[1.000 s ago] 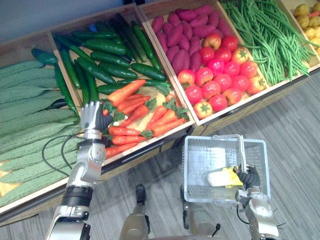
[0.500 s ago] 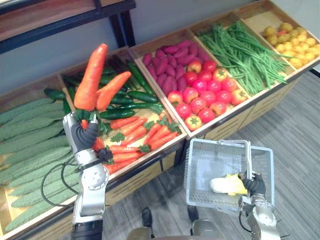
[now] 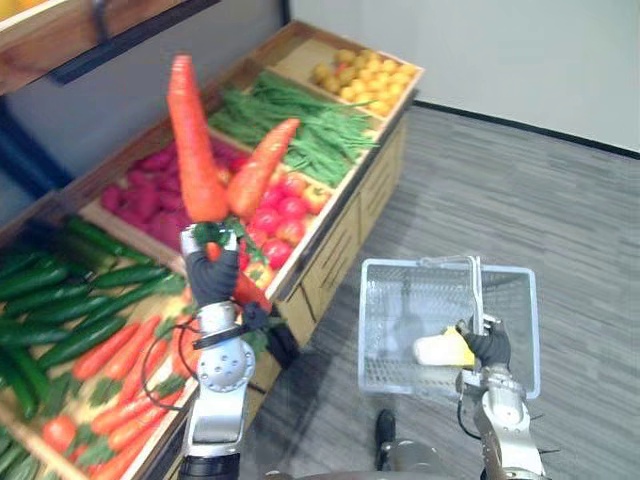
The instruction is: Pick vegetable in the basket
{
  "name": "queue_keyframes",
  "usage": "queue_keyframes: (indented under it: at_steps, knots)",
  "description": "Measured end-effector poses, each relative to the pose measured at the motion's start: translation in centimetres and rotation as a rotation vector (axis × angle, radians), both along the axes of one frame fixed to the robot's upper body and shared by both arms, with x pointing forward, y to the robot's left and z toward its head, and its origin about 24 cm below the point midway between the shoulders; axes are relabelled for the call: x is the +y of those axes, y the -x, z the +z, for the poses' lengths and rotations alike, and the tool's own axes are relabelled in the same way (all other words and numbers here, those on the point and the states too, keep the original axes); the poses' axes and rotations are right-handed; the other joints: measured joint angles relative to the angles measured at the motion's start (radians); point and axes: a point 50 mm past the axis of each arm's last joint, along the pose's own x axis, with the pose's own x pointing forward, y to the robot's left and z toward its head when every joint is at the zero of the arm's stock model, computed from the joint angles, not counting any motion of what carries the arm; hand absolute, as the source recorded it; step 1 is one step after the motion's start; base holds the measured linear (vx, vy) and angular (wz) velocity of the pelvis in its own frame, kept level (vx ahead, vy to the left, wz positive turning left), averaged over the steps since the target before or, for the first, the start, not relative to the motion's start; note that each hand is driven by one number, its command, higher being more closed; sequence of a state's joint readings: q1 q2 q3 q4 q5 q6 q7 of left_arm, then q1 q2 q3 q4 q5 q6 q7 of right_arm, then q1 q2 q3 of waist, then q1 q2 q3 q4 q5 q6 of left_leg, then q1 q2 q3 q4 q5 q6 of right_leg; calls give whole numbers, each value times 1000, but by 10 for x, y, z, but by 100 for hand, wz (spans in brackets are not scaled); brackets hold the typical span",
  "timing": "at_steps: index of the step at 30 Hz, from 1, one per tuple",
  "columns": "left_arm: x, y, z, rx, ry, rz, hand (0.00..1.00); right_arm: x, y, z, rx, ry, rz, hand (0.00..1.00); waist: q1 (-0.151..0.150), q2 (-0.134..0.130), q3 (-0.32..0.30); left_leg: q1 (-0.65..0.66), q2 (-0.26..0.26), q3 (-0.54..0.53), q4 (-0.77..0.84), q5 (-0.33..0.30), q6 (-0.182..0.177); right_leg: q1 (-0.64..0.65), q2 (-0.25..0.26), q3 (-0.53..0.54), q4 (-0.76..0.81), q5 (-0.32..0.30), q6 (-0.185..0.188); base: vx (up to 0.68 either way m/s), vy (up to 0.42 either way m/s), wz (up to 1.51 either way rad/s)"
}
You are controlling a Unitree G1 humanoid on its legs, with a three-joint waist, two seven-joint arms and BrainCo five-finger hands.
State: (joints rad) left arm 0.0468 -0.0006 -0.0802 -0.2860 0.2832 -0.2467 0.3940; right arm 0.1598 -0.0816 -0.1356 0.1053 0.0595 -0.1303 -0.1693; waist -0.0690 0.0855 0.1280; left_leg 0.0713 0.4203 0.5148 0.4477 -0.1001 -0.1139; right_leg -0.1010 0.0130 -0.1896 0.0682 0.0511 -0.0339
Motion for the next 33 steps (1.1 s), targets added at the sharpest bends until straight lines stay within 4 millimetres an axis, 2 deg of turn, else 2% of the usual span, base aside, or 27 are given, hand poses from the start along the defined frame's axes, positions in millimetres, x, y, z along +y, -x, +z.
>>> queue_keyframes:
  at_steps: [1,2,3,4,5,6,7,8,9,10,11,12,14,18,24,28,33]
  knots:
    - [-5,-3,-7,32,7,-26,100,4,-3,5,-20,5,21,100,3,3,2,-38,31,-37,124,24,53,21,10,37,-2,-8,-9,218,-129,-94]
    - [-8,-4,-11,52,12,-41,100,7,-5,9,-38,1,36,100,3,-1,5,-60,38,-74,193,24,69,33,17,64,-2,-17,-18,230,-16,-103]
    - [-16,-5,-17,80,14,-73,100,12,-10,18,-79,4,61,100,5,-1,9,-109,1,-163,285,-26,59,44,23,111,-3,-26,-32,214,56,-116]
    - [-24,-6,-19,95,12,-119,100,18,-15,28,-126,-7,85,100,7,0,9,-157,-68,-242,313,-83,59,46,24,159,-2,-31,-39,209,54,-121]
    - [-27,-6,-20,99,14,-133,100,22,-19,32,-147,-15,102,100,10,-2,10,-175,-104,-275,306,-107,66,47,24,185,-2,-32,-39,187,63,-114]
    - [-31,-7,-21,103,11,-155,100,29,-25,38,-172,-27,130,100,21,-2,12,-199,-162,-318,278,-141,73,49,26,228,-3,-32,-39,178,79,-117]
    - [-39,-9,-21,106,0,-195,100,37,-30,42,-191,-39,163,100,33,1,16,-221,-234,-387,215,-164,62,61,28,263,-3,-27,-33,205,119,-118]
    - [-45,-11,-21,109,-5,-222,100,44,-32,43,-199,-52,191,100,34,5,16,-230,-287,-451,127,-164,61,71,32,285,-3,-23,-26,162,122,-94]
    - [-47,-11,-21,108,-6,-231,100,49,-33,44,-205,-63,206,100,35,10,16,-231,-307,-478,70,-159,57,76,38,297,-3,-23,-25,150,145,-89]
    - [-51,-11,-20,105,-7,-247,100,54,-35,46,-215,-75,226,100,39,32,9,-225,-320,-504,-46,-105,47,77,58,316,-2,-26,-12,134,170,-86]
    - [-55,-12,-19,99,-8,-264,100,58,-35,47,-221,-78,245,100,41,37,15,-219,-315,-505,-83,-77,70,79,73,337,-1,-33,5,148,213,-83]
    - [-61,-15,-22,114,-30,-291,100,61,-34,46,-220,-97,242,100,38,18,15,-203,-324,-483,-116,-74,71,76,61,350,-3,-33,15,117,175,-46]
    - [-67,-21,-27,144,-55,-315,100,62,-33,47,-224,-112,241,100,29,-1,16,-173,-352,-460,-185,-49,92,75,31,362,-13,-39,34,107,140,-16]
    - [-81,-25,-31,183,-81,-364,100,63,-30,43,-208,-116,239,100,26,-4,14,-126,-394,-430,-295,-3,117,77,-11,385,-47,-39,56,108,110,-10]
    - [-95,-24,-61,330,-122,-421,100,73,-29,41,-191,-130,272,100,25,-11,10,-106,-402,-421,-347,3,120,79,-20,395,-74,-34,63,90,32,-6]
    - [-105,-23,-81,428,-151,-459,100,94,-27,40,-183,-152,354,100,24,-30,-2,-91,-401,-422,-382,15,117,77,-17,395,-75,-34,64,49,-8,-1]
    - [-112,-29,-90,481,-160,-475,100,120,-23,40,-176,-237,445,100,22,-58,-17,-93,-403,-406,-407,28,120,58,-18,412,-75,-29,69,-10,2,-9]
